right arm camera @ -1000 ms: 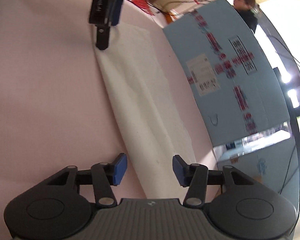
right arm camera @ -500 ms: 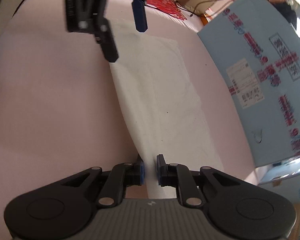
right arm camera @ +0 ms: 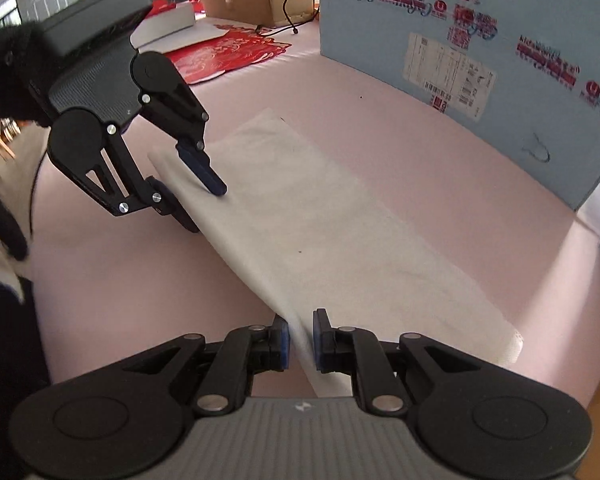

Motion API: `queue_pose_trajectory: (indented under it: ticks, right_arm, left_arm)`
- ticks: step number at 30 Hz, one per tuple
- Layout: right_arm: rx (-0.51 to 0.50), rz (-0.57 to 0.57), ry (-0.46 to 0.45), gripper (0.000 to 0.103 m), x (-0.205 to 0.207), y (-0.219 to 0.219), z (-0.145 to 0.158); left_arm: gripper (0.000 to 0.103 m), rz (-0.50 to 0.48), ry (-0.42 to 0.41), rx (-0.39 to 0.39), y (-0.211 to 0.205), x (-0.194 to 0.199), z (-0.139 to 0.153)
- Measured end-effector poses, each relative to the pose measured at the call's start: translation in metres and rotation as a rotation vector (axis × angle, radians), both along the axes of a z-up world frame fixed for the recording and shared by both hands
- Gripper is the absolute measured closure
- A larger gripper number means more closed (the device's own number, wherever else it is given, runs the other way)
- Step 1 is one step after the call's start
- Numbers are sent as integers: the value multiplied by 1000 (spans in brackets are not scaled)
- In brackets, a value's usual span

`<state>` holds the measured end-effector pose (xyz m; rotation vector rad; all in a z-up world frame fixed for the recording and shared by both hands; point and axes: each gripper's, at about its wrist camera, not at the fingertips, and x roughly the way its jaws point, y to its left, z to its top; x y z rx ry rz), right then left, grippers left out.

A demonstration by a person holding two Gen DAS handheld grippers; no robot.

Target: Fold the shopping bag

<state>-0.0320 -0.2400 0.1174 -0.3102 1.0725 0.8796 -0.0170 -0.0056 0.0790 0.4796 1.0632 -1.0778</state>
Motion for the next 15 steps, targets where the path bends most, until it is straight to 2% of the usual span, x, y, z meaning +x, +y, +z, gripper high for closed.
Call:
queue_pose_trajectory:
  ticks: [3, 6, 9, 11, 13, 15]
  right_arm:
    - [80, -24, 169, 90, 7, -10, -3]
    - [119, -106, 291, 84, 25, -23, -19]
    - [141, -199, 340, 72, 37, -39, -28]
    - [154, -244, 358, 70, 40, -50, -31]
    - [158, -297, 372, 64, 39, -65, -33]
    - [171, -360, 390, 63, 36, -84, -35]
  left_arm:
    - [71, 16, 144, -44, 16, 4, -4]
    - [71, 101, 246, -104, 33, 15, -16]
    - [71, 194, 321, -187, 50, 23, -25]
    - [72, 234, 367, -230, 58, 26, -31]
    - [73, 269, 398, -260, 65, 26, -35]
    - [73, 300, 421, -284, 69, 27, -39]
